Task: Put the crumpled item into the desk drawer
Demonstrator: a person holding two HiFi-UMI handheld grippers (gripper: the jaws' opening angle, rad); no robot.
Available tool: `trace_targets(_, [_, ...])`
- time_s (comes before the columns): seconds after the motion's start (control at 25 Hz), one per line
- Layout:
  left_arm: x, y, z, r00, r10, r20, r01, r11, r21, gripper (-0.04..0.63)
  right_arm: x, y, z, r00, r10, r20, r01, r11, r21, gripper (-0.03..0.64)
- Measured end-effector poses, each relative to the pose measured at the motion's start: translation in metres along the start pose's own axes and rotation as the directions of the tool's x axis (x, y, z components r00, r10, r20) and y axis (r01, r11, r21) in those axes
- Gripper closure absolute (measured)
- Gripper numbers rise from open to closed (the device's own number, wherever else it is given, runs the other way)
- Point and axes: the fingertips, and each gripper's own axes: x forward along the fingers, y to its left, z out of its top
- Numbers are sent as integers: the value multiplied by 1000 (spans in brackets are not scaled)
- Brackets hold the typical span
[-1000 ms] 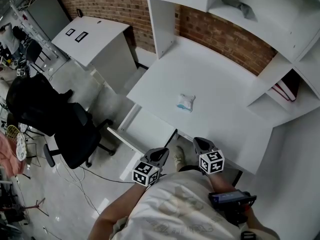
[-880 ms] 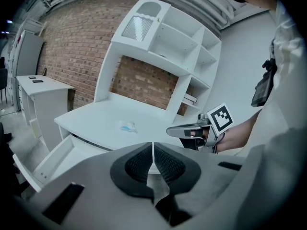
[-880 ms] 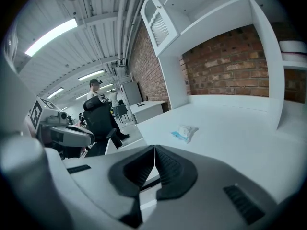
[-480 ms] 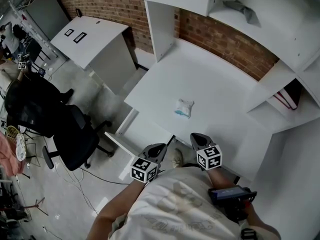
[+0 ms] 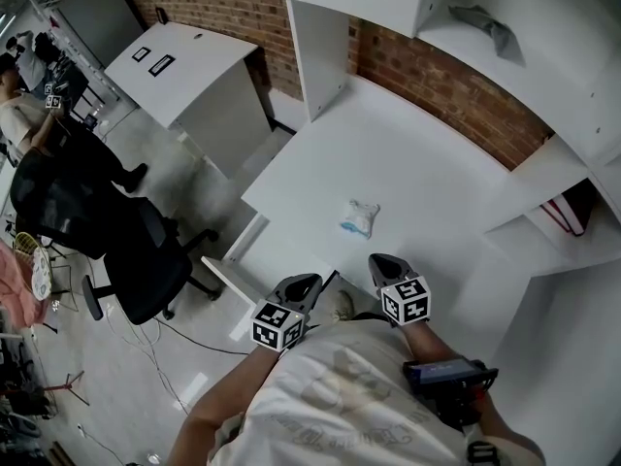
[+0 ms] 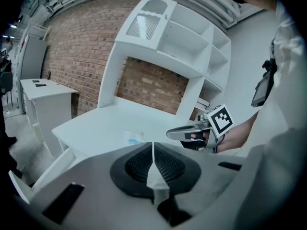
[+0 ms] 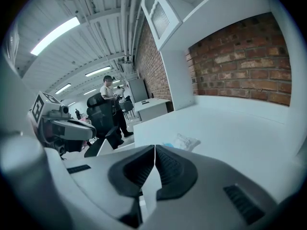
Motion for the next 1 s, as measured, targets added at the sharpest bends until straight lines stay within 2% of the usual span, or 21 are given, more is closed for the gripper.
trace_targets(0.32, [9,13,3,999,44,-8,-44,998,-33,566,22,-9,5,998,51,-29,-52,998,-23,594])
trace_targets(0.6, [17,19,-4,997,70,-29,-71,996,-52,566,38,-22,3,996,42,-73,-46,997,-60,592])
trace_targets(1.0, [29,27,-8,994,92,-52,-96,992,-87,566,55,-42,7,993,76,-95,-82,995,-62,591])
